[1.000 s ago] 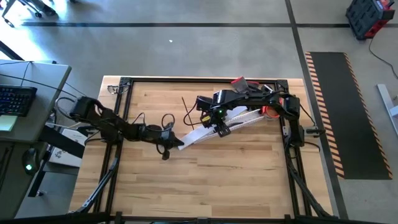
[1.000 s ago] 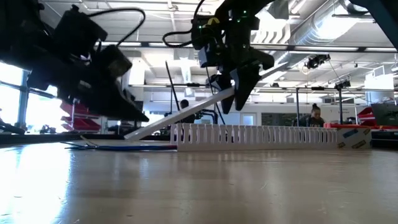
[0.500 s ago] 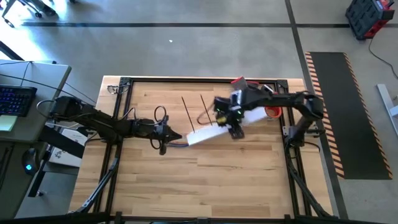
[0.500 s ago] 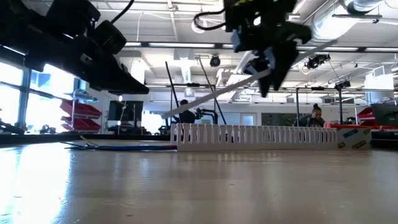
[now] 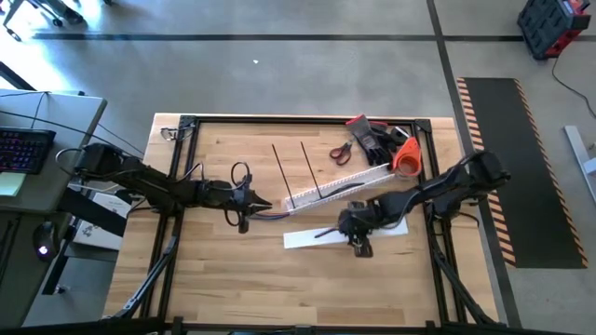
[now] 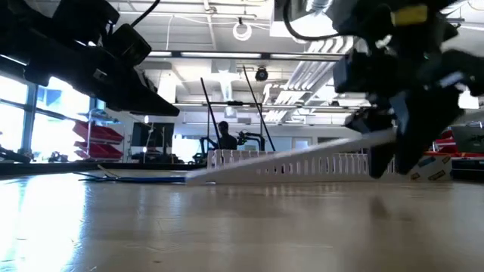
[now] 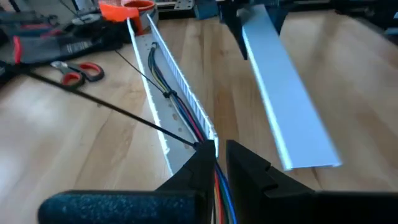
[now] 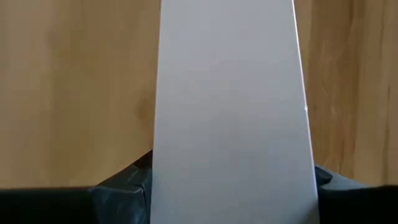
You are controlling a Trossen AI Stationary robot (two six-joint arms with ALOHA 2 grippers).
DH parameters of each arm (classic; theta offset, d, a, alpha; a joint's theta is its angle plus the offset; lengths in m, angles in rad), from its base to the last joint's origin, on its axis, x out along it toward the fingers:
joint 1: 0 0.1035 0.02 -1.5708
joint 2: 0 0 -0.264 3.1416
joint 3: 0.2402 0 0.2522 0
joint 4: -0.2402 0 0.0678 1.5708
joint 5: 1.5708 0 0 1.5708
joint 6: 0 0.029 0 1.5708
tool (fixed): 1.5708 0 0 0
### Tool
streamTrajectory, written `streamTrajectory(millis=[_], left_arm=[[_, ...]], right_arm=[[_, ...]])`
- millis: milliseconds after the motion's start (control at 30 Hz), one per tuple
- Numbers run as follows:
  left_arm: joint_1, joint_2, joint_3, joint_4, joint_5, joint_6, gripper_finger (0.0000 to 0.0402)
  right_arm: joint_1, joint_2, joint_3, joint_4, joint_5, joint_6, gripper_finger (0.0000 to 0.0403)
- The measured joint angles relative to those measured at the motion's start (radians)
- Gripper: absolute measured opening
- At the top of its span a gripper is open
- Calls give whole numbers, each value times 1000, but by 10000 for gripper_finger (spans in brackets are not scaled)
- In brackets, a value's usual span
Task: Ziptie cables
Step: Close the white cable duct
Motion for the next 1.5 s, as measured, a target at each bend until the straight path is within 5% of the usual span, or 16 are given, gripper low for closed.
streamTrajectory(millis=[200, 533, 867, 1033, 1200, 1500], left_arm=[[-41, 0, 0, -4, -155, 24, 24], [37, 98, 1, 24, -119, -14, 24], [80, 144, 78, -48, 186, 31, 32], [80, 145, 105, -137, 135, 28, 72], [93, 154, 107, -49, 126, 14, 114], [65, 421, 173, 174, 138, -37, 131]], right_arm=[[36, 27, -70, 121, 69, 7, 248], [-66, 20, 13, 92, 40, -88, 325], [-7, -11, -40, 208, 306, -31, 310], [-36, -85, -40, 194, 360, -70, 290], [-78, -104, -41, 210, 262, -94, 269], [-68, -88, -42, 326, 254, -105, 261]])
